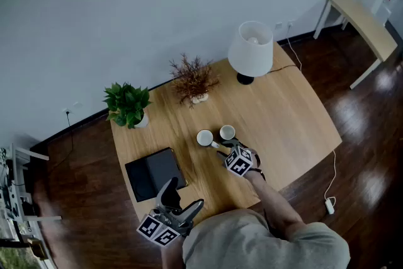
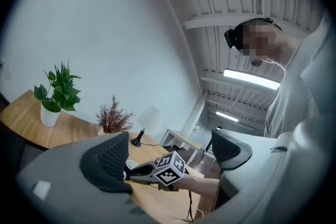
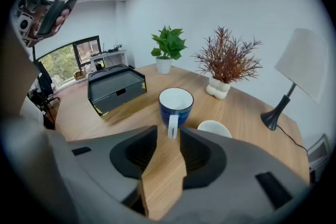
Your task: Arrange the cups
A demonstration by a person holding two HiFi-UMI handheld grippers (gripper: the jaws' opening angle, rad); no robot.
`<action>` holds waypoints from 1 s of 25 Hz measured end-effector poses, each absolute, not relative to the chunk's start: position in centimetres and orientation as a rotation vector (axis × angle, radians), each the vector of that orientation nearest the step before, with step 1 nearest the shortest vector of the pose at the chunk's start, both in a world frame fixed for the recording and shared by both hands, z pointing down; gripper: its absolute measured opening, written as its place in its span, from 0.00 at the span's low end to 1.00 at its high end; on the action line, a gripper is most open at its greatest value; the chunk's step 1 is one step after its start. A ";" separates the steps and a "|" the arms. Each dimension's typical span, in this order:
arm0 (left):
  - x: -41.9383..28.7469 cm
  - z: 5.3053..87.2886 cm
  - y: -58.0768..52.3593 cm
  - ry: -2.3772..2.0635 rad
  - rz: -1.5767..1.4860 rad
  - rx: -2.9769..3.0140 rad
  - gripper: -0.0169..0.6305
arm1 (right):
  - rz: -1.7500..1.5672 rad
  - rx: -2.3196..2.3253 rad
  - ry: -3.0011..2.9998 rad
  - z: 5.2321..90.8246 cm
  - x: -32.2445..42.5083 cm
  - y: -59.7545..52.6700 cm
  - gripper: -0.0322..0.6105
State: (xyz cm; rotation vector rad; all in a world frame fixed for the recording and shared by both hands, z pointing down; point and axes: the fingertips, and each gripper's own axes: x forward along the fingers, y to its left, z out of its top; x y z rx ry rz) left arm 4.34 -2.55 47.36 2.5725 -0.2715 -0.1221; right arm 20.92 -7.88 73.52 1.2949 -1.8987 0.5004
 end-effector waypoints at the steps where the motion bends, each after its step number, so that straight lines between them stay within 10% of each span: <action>1: 3.6 47.2 -2.9 -0.266 -0.118 2.582 0.77 | 0.517 1.294 -1.881 74.0 20.5 -8.5 0.29; 18: -6.4 48.1 -4.5 -0.408 -0.263 2.512 0.76 | 0.613 1.241 -1.792 75.0 18.1 -12.8 0.18; 25: -9.1 50.0 -5.8 -0.510 -0.297 2.467 0.76 | 0.314 0.874 -2.163 65.9 2.1 -18.7 0.18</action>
